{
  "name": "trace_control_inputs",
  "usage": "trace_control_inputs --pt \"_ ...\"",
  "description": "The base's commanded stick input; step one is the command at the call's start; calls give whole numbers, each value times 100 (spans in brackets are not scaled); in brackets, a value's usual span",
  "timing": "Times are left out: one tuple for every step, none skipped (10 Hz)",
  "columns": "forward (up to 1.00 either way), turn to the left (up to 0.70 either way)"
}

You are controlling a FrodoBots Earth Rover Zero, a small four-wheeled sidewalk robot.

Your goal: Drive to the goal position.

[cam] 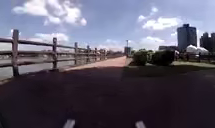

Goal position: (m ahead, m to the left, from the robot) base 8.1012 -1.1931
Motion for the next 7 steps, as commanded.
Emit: trace_control_inputs --pt "70 0" --pt "70 0" --pt "70 0" --pt "70 0" --pt "70 0" --pt "70 0" --pt "70 0"
